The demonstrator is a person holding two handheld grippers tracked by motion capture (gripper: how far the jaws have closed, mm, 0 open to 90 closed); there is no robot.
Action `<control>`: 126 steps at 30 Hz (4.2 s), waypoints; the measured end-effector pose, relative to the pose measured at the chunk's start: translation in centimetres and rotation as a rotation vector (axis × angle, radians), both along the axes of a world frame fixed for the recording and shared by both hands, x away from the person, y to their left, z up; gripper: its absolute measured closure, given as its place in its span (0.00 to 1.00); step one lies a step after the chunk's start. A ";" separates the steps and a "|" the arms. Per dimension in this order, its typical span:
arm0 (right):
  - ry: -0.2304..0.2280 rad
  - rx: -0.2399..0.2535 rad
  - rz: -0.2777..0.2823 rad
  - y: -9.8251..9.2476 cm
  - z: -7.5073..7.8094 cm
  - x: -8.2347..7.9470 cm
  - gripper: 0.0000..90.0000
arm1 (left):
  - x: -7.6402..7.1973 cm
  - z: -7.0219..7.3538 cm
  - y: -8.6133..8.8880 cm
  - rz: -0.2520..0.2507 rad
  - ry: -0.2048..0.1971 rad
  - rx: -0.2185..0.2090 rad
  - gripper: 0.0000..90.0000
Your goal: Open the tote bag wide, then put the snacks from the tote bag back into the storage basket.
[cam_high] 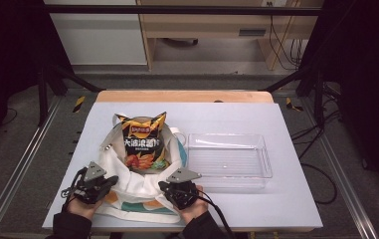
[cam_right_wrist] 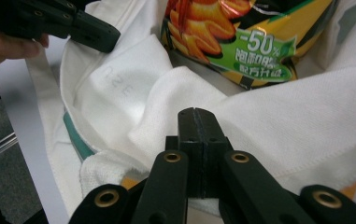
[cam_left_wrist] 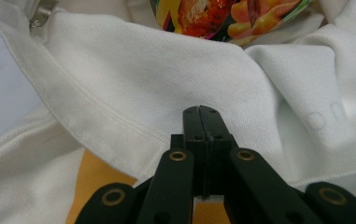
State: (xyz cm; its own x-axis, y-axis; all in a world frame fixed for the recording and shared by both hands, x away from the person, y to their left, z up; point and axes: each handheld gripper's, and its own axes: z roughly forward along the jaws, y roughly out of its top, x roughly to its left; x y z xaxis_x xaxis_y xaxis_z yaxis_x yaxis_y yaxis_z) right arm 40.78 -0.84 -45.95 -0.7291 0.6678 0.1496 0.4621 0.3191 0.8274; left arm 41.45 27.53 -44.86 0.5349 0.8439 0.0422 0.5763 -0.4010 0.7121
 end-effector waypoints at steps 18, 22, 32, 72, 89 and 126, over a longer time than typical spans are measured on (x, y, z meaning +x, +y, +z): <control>0.023 -0.066 -0.029 -0.3 -2.5 -0.1 1.00 | -0.3 -0.9 -0.1 0.020 0.037 0.020 1.00; 0.038 -0.051 -0.024 -0.4 -2.2 0.0 1.00 | -0.1 -1.0 0.0 0.019 0.029 0.032 1.00; -0.029 -0.084 -0.130 -0.7 -0.8 0.6 1.00 | 0.1 -0.8 0.0 0.017 0.049 -0.003 1.00; -0.002 -0.097 -0.201 -3.0 -2.7 -0.1 1.00 | 3.6 -1.4 3.1 0.156 -0.012 -0.029 1.00; -0.017 -0.076 -0.186 -3.3 -2.8 -0.1 0.97 | 3.5 -1.3 3.0 0.141 -0.037 -0.044 0.94; -0.212 0.138 -0.115 -4.5 6.3 1.4 0.43 | 0.5 5.3 2.4 0.179 -0.258 -0.247 0.31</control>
State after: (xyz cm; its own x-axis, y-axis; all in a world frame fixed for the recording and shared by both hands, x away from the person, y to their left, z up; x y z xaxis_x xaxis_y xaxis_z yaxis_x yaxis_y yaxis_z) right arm 42.21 -5.35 -39.61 -0.6746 0.7318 0.0975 0.3007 0.1517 0.9416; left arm 41.93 29.94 -39.54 0.3766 0.9244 -0.0601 0.4114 -0.1087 0.9050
